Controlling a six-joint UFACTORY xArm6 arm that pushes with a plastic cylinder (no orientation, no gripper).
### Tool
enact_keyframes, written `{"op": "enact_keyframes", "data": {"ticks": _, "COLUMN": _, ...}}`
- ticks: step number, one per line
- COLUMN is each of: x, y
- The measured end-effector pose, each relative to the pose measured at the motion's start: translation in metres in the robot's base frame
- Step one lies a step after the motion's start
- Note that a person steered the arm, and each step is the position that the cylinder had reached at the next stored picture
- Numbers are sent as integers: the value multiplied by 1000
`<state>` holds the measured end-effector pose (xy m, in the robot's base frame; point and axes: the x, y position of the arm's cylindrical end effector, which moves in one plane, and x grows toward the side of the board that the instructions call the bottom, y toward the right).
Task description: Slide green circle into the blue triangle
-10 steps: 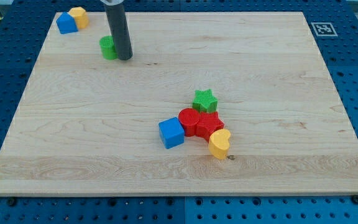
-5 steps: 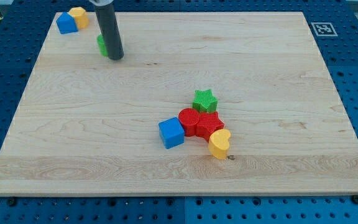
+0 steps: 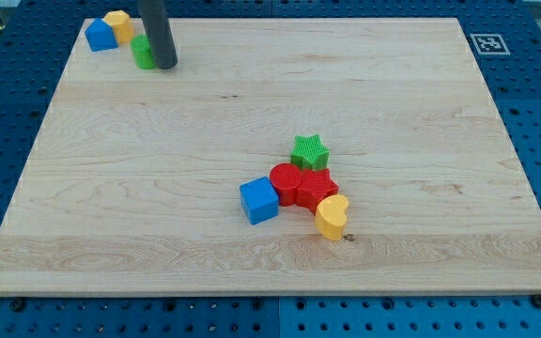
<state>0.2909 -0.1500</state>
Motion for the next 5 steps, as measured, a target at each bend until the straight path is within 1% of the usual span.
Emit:
{"op": "enact_keyframes", "data": {"ticks": 1, "x": -16, "y": 22}}
{"op": "enact_keyframes", "data": {"ticks": 2, "x": -15, "y": 10}}
{"op": "enact_keyframes", "data": {"ticks": 3, "x": -9, "y": -26}}
{"op": "enact_keyframes", "data": {"ticks": 5, "x": -7, "y": -43}}
